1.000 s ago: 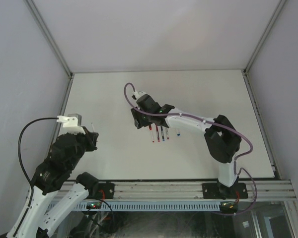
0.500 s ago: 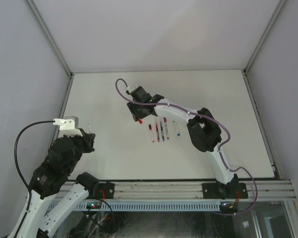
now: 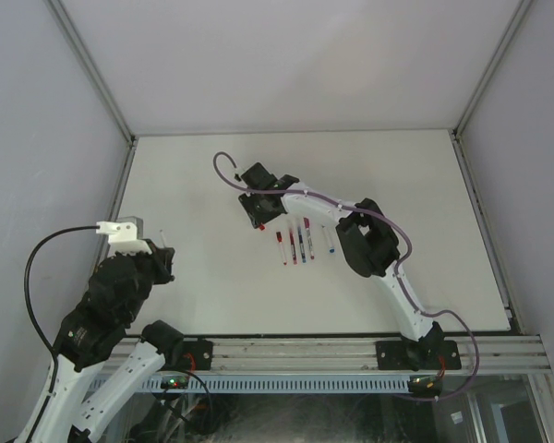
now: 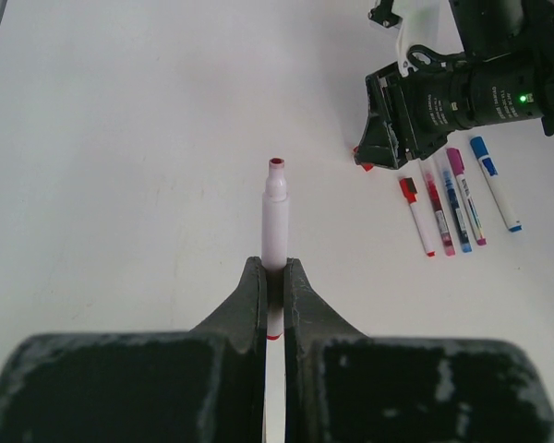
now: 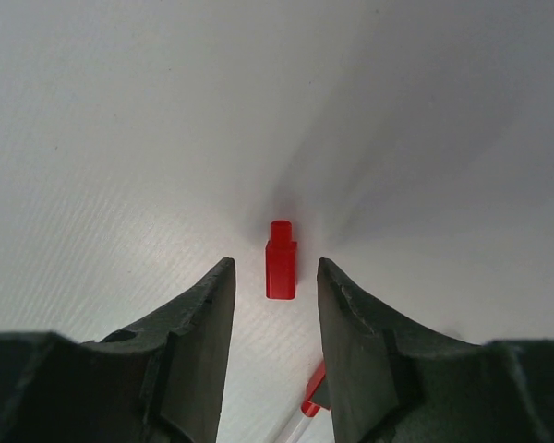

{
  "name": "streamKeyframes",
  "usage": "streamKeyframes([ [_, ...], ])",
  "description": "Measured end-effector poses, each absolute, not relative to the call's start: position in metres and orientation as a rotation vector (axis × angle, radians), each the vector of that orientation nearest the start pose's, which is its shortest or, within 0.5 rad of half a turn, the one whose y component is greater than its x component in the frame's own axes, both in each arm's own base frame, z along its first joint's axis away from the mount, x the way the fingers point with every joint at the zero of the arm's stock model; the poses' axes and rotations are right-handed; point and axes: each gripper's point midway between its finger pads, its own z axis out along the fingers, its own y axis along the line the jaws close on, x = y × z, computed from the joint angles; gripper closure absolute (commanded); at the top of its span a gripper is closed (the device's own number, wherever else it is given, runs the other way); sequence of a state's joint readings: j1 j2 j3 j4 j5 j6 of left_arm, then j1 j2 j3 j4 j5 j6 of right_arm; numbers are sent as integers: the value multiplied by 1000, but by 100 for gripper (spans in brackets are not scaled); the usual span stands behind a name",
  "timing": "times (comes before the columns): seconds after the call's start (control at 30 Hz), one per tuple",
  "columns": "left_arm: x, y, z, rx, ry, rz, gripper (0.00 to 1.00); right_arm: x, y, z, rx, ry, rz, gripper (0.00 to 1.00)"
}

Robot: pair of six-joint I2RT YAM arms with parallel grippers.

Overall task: Insert the pens into the pen caps
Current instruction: Move the pen cap to the center of the board.

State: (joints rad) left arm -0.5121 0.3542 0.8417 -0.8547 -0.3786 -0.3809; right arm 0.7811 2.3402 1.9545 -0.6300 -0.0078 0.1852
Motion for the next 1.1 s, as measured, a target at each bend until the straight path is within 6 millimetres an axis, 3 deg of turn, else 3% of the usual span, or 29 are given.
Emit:
streamKeyframes([
  [0.3, 176, -39, 251, -134, 1905, -228, 100, 384, 390, 20, -798, 2544, 318, 65],
  [0.83, 176, -36, 252, -142, 1899, -220, 100, 378, 393, 19, -907, 2507, 244, 99],
  [0.97, 176, -35, 252, -147, 1897, -213, 100, 364, 404, 19, -999, 2470, 261, 100],
  [1.1, 176, -34, 252, -152, 1893, -208, 100, 329, 409, 20, -1122, 2439, 294, 100],
])
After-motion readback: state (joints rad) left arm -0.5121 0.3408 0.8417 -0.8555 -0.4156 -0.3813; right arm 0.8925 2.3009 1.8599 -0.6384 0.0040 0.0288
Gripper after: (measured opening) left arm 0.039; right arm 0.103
